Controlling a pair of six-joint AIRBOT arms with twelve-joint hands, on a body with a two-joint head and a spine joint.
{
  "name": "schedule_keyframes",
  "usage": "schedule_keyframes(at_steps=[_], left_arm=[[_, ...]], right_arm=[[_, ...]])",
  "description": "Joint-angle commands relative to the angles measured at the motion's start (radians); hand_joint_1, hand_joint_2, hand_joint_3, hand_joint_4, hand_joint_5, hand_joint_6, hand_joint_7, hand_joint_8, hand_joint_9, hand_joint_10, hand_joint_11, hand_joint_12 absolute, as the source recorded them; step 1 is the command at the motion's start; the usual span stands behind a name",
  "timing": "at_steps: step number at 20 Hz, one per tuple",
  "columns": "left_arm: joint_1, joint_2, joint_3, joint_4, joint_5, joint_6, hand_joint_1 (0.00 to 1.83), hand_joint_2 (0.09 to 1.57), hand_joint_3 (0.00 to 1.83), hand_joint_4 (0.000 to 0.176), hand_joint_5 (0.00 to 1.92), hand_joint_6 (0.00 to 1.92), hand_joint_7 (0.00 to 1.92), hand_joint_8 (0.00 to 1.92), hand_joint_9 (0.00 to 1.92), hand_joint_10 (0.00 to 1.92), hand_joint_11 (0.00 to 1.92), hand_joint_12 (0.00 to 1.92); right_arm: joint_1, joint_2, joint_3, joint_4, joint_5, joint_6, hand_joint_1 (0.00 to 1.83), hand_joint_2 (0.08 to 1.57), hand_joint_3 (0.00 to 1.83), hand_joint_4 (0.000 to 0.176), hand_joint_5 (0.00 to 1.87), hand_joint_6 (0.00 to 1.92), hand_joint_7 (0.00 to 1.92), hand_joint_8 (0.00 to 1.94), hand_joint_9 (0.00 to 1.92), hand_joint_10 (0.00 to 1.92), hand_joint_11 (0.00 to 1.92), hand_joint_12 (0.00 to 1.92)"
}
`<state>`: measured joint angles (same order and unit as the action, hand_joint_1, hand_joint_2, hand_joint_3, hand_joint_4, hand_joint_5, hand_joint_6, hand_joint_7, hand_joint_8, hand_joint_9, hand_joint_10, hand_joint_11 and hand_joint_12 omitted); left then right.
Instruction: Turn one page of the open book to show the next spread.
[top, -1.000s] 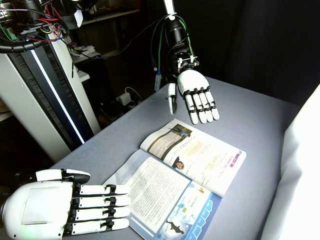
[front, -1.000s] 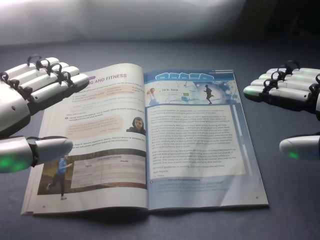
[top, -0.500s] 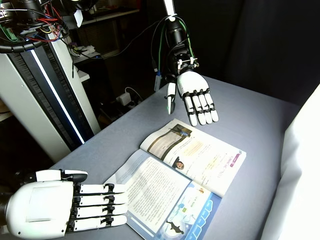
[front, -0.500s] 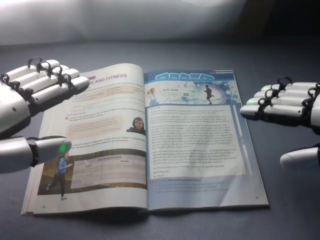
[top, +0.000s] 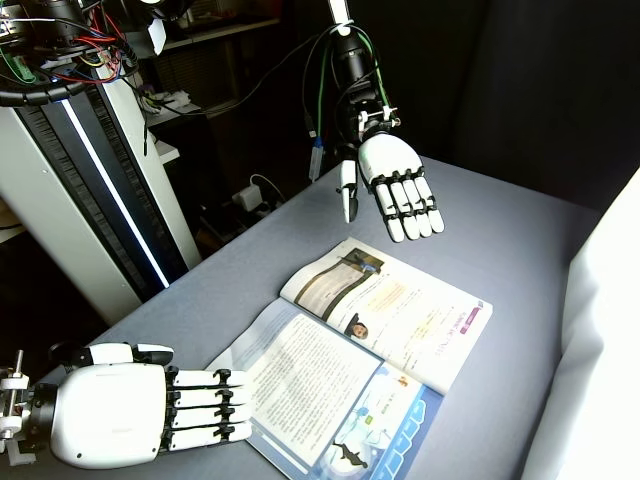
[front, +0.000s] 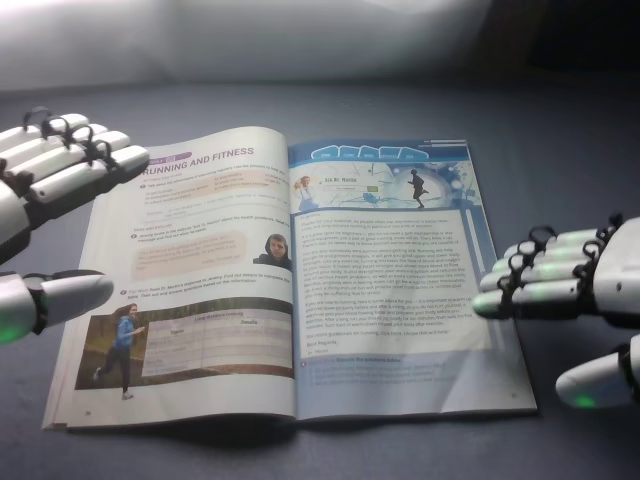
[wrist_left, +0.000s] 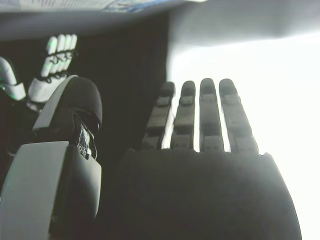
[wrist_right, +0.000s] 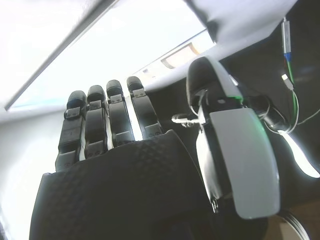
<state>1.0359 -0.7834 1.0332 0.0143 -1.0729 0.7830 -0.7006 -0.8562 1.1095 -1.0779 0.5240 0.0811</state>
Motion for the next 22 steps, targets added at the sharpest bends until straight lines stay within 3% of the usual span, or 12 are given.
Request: schedule_keyframes(at_steps=[1, 17, 19, 22], left_arm=[[0.002, 0.008, -0.004, -0.034, -0.134, 0.000, 0.08, 1.38, 0.00, 0.000, 0.00, 0.00, 0.00, 0.00, 0.00, 0.00, 0.00, 0.00], [0.035, 0.021, -0.017, -0.074, -0.186, 0.012, 0.10, 1.39, 0.00, 0.000, 0.00, 0.00, 0.00, 0.00, 0.00, 0.00, 0.00, 0.00], [0.040, 0.023, -0.020, -0.080, -0.193, 0.015, 0.06, 1.38, 0.00, 0.010, 0.00, 0.00, 0.00, 0.00, 0.00, 0.00, 0.00, 0.00], [0.063, 0.028, -0.025, -0.101, -0.218, 0.021, 0.10, 1.39, 0.00, 0.000, 0.00, 0.00, 0.00, 0.00, 0.00, 0.00, 0.00, 0.00]], right_arm=[[0.014, -0.004, 0.004, 0.006, 0.037, 0.021, 0.00, 1.31, 0.00, 0.000, 0.02, 0.00, 0.00, 0.00, 0.00, 0.00, 0.00, 0.00], [0.014, -0.128, 0.086, -0.108, 0.015, 0.113, 0.00, 1.28, 0.00, 0.000, 0.00, 0.00, 0.00, 0.00, 0.00, 0.00, 0.00, 0.00], [0.031, -0.142, 0.091, -0.126, 0.015, 0.115, 0.00, 1.28, 0.00, 0.000, 0.00, 0.00, 0.00, 0.00, 0.00, 0.00, 0.00, 0.00], [0.066, -0.164, 0.100, -0.147, 0.020, 0.115, 0.00, 1.27, 0.00, 0.000, 0.00, 0.00, 0.00, 0.00, 0.00, 0.00, 0.00, 0.00]])
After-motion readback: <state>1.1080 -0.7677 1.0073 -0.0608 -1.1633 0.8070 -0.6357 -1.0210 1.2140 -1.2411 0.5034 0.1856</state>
